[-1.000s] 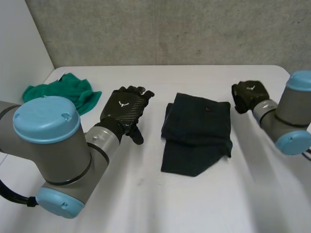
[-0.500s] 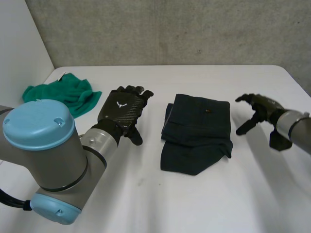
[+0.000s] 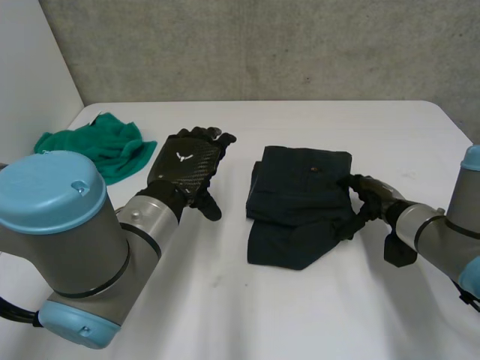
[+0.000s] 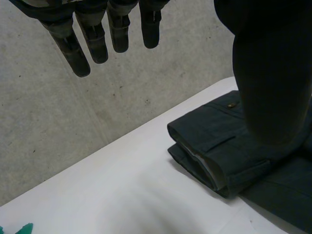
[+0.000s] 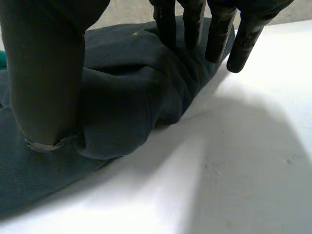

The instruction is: Fold the laundry.

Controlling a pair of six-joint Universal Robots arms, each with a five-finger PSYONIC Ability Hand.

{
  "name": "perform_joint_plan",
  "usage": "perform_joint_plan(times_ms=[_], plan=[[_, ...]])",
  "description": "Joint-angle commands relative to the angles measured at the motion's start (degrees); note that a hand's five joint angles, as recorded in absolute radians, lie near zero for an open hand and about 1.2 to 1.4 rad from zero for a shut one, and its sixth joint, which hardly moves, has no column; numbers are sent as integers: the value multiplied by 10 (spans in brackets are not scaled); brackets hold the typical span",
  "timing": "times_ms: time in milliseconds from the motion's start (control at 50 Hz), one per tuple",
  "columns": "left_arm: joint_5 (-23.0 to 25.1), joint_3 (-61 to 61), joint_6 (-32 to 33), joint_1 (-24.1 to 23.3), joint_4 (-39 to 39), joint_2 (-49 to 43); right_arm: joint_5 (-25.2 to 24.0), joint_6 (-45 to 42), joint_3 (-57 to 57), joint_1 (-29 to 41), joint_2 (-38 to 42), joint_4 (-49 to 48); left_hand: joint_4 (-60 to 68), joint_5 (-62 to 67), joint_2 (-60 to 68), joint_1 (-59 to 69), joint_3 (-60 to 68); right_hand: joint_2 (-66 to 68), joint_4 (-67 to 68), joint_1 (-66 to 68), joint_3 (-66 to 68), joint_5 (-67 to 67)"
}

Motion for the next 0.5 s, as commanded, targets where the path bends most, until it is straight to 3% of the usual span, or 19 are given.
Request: perform_joint_plan(times_ms=[20, 200, 280, 360, 380, 500], plan=[[0, -1, 0, 0, 4, 0, 19, 1, -21, 23, 20, -1, -17, -26, -18, -17, -18, -7, -13, 5, -3, -19], [2, -5, 0, 1, 7, 0, 35, 2, -61, 48, 54, -1, -17, -26, -18, -17, -18, 49, 42, 61, 52, 36], [2, -7, 0, 1, 11, -1, 36, 7, -87, 55, 63, -1, -17, -26, -18, -17, -18, 186, 180, 198, 190, 174], [2, -8, 0, 1, 11, -1, 35, 10, -120, 55, 76, -2, -17, -26, -18, -17, -18, 529, 523, 541, 533, 516], [2, -8, 0, 1, 11, -1, 34, 9, -139, 55, 84, -2, -17, -26, -18, -17, -18, 673, 666, 685, 676, 660], [1, -9, 0, 1, 12, -3, 34, 0, -243, 53, 139, -3, -17, -26, -18, -17, -18, 674, 667, 686, 678, 661]])
